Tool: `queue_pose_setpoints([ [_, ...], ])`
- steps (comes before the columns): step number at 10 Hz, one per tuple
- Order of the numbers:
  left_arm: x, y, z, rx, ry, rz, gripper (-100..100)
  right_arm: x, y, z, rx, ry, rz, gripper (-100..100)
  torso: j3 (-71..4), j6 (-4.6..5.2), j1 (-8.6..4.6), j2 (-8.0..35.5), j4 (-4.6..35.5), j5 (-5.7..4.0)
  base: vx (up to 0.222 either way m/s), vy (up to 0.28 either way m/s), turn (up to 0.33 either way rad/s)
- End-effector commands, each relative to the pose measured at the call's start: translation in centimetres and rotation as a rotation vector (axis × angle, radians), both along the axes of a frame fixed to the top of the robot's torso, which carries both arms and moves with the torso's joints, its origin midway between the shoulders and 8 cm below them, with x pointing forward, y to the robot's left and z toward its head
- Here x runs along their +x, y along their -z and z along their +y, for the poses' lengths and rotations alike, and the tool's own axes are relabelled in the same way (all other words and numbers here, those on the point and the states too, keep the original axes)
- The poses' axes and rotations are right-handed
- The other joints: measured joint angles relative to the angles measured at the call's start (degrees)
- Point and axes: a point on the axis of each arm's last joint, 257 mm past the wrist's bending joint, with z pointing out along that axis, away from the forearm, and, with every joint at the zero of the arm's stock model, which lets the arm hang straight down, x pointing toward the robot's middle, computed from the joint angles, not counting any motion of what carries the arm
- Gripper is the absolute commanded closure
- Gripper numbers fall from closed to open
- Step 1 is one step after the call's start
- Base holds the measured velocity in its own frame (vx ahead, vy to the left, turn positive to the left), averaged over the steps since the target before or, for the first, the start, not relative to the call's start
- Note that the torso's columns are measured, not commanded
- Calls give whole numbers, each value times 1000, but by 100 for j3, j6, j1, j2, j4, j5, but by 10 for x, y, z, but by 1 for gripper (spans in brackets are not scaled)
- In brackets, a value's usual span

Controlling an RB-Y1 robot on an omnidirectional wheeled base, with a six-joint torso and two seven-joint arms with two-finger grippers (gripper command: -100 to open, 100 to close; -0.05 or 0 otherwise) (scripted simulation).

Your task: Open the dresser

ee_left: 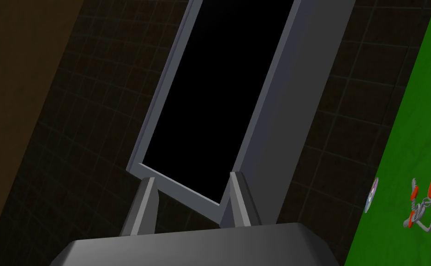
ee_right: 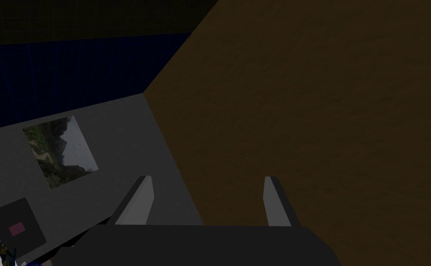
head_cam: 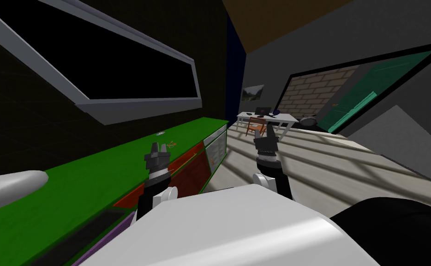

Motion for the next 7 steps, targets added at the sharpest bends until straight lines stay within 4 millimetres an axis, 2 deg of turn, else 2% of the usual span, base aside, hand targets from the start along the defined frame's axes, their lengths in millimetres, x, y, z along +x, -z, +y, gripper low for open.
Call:
queue_pose_setpoints([
  [1,0,0,0,0,0,0,0,0,0,0,0,0,0,0,-845,0,0,424,423,0,0,0,0],
  [3,0,0,0,0,0,0,0,0,0,0,0,0,0,0,-2537,0,0,1270,1269,0,0,0,0],
  [4,2,1,-4,30,19,15,-100,0,0,0,0,0,0,0,-3383,0,0,1693,1692,0,19,-5,8],
  [5,4,2,-6,49,31,27,-100,0,0,0,0,0,0,0,-3780,6,3,1872,1863,12,21,-16,16],
  [7,8,5,-10,79,54,59,-100,0,0,0,0,0,1,0,-3954,17,16,1880,1905,26,12,-50,-4],
])
